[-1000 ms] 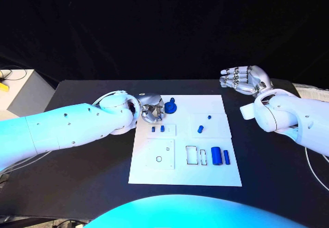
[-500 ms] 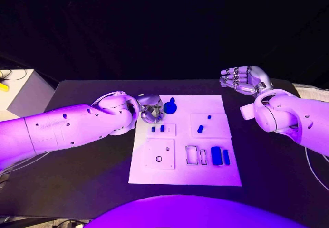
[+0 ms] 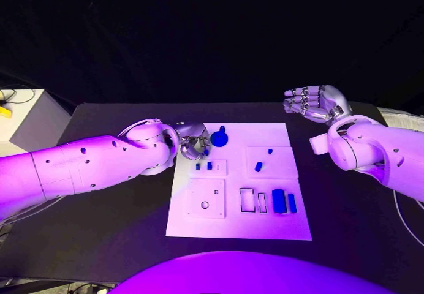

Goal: Assemble the parts on the task board

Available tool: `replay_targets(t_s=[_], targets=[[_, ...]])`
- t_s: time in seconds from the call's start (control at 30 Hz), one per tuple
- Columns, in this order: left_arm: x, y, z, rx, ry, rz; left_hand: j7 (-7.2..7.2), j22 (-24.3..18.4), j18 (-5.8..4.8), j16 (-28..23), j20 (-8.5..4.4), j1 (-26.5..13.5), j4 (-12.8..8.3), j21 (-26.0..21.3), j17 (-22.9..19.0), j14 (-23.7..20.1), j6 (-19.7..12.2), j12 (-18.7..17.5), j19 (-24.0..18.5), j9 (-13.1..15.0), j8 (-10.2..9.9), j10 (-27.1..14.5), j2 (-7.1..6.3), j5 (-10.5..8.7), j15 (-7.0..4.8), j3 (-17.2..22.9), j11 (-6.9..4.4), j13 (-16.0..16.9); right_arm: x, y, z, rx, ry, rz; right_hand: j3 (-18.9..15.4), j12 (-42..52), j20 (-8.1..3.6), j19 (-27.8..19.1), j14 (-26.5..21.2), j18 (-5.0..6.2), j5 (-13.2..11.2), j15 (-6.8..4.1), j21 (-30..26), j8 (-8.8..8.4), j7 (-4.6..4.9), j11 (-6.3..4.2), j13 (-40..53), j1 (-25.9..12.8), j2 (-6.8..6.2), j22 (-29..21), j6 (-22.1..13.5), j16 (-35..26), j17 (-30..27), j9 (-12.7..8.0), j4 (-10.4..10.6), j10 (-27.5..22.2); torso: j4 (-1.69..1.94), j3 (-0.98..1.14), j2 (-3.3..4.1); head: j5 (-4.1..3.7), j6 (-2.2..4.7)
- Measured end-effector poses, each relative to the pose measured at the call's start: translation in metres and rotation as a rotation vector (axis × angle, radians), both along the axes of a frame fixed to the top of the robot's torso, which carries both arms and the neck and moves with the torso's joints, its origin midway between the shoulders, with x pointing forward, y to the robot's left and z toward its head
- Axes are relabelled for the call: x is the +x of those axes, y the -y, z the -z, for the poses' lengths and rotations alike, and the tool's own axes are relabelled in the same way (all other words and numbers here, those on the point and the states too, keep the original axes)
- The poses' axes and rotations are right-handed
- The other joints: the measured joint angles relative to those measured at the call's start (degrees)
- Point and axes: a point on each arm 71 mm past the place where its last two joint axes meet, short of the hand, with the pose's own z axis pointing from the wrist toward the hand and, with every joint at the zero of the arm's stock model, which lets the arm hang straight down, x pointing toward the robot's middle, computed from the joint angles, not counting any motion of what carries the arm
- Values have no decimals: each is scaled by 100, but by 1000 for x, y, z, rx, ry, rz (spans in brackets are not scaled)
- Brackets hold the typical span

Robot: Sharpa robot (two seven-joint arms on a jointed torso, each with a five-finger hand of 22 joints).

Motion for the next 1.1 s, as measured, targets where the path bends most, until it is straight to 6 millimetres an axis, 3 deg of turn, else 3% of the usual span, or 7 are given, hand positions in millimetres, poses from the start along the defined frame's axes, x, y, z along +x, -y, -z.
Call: replay_targets(t_s=[0.33, 0.6, 0.63, 0.83, 0.97, 1.1], targets=[[1, -2, -2, -14, 23, -17, -10, -25, 0, 0, 0, -23, 49, -28, -38, -29, -212, 15, 0, -6, -101, -72, -23, 0, 29, -49, 11, 20, 0, 0, 0, 0, 0, 0, 0, 0, 0, 0, 0, 0, 0, 0, 0, 0, 0, 0, 0, 0, 0, -42, 0, 0, -35, -17, 0, 0, -1, 0, 1, 1, 0], [2, -8, -2, -9, 26, -34, -110, -110, 0, 0, 20, 9, 116, -110, -151, -130, -423, 46, -20, -34, -194, -254, -54, 0, 48, -117, 58, 27, 0, 2, 1, -2, -5, 1, -17, 0, 0, 0, 48, 0, -49, -4, 0, -24, 0, 0, 0, 2, 2, -63, 0, 0, -35, -26, -22, 0, -1, 0, -1, -4, 0], [2, -10, -2, -6, 26, -39, -99, -130, 0, 0, 22, 9, 118, -130, -197, -175, -454, 46, -22, -37, -226, -306, -54, 0, 51, -119, 61, 27, 0, 2, 1, -3, -7, -1, -2, 0, 0, 1, 129, 0, -73, -22, 0, -24, -5, -2, 0, 49, 48, -75, 15, 44, -35, -34, -72, 2, -1, 0, -1, -5, 0], [2, -22, -1, 5, 24, -61, -140, -174, -1, 0, 53, 41, 133, -161, -332, -254, -533, 46, -53, -48, -260, -427, -86, 0, 91, -183, 100, 27, -2, 7, 2, -24, -12, -13, 224, 0, -213, 542, 758, -1, -258, -249, 248, 41, 62, -159, 13, 272, -31, -64, 313, 385, 102, -43, -367, 431, -2, 3, -1, 11, 0], [2, -33, -1, 10, 21, -80, -184, -291, -1, -62, 101, 132, 141, -262, -573, -441, -654, 74, -163, -72, -299, -584, -50, 0, 118, -239, 134, 26, -5, 13, 2, -78, -4, -34, 331, 186, -497, 1138, 1387, -1, -269, -530, 579, 273, -67, -385, 105, 396, -14, 64, 728, 760, 395, 45, -528, 1124, -1, 1, -2, 7, 0], [2, -43, -2, 6, 15, -98, -184, -337, -1, -84, 123, 205, 125, -286, -692, -501, -654, 101, -185, -72, -299, -618, -23, 0, 127, -254, 144, 26, -8, 16, 2, -154, 2, -73, 102, 200, -783, 1650, 1904, -2, -269, -753, 1058, 396, -229, -584, 176, 461, 52, 322, 968, 1140, 767, 131, -714, 1529, 0, 0, -4, -13, 0]])
